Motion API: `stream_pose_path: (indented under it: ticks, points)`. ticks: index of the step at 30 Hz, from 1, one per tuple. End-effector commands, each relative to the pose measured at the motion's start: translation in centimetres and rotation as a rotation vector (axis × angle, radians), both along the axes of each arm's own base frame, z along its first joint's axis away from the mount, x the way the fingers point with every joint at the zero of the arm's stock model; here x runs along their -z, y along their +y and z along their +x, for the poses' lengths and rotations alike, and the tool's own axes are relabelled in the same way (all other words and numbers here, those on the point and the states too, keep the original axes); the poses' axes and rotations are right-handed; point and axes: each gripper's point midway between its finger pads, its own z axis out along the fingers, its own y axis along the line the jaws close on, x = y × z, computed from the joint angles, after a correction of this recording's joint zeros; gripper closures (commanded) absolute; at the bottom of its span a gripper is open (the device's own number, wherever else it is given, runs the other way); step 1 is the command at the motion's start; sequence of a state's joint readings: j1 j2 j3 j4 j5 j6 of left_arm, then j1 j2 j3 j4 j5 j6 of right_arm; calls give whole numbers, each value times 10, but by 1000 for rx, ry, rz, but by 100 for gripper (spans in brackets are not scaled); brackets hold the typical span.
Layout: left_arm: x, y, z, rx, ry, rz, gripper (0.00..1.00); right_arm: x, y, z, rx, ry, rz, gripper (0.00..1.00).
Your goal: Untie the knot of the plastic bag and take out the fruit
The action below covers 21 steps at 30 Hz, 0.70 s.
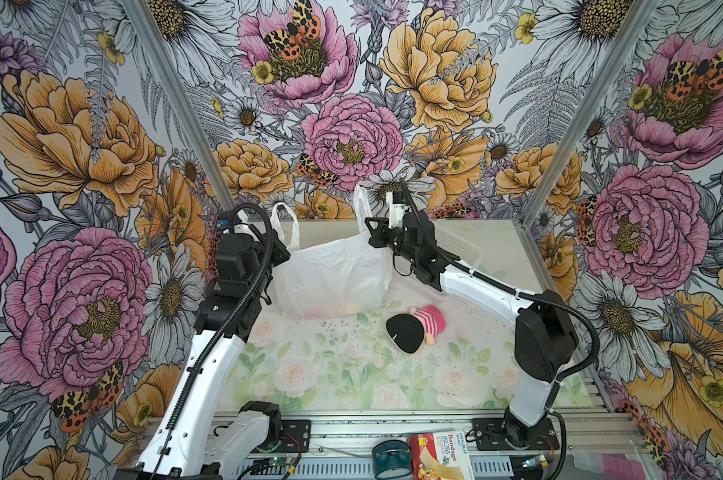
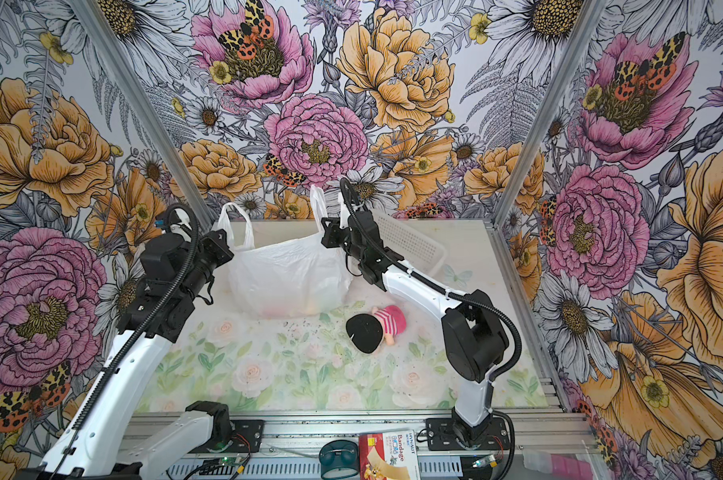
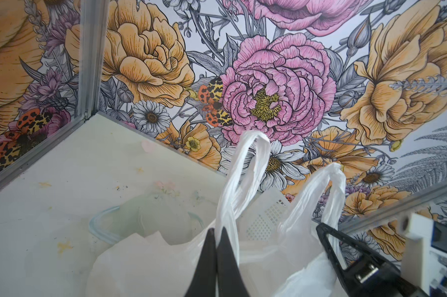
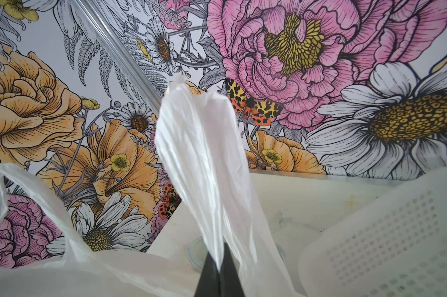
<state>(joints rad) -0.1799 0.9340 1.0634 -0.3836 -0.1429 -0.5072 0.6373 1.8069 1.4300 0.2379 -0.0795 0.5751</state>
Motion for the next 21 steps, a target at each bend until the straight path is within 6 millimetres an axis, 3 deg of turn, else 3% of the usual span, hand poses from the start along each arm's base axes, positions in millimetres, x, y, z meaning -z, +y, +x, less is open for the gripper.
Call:
stream_pose_path:
  ticks: [1,8,12,16,19,21]
  points:
    - [31,1,-27,-49,54,29,100,-5,-17,-20,38,-49,5,100]
    - [116,-17,-72,-17,153,-49,100,46,-56,-66,111,-16,3,100]
    - [136,-19,-86,-18,188,-55,100,57,-73,-83,143,-13,26,100]
    - [123,-13,-91,-28,193,-11,95,64,-82,-96,161,-8,17,100]
    - [96,-7,-93,-36,182,46,80,67,-89,-98,185,-10,8,100]
    - [68,-5,-92,-34,162,81,60,66,-90,-99,186,-11,3,100]
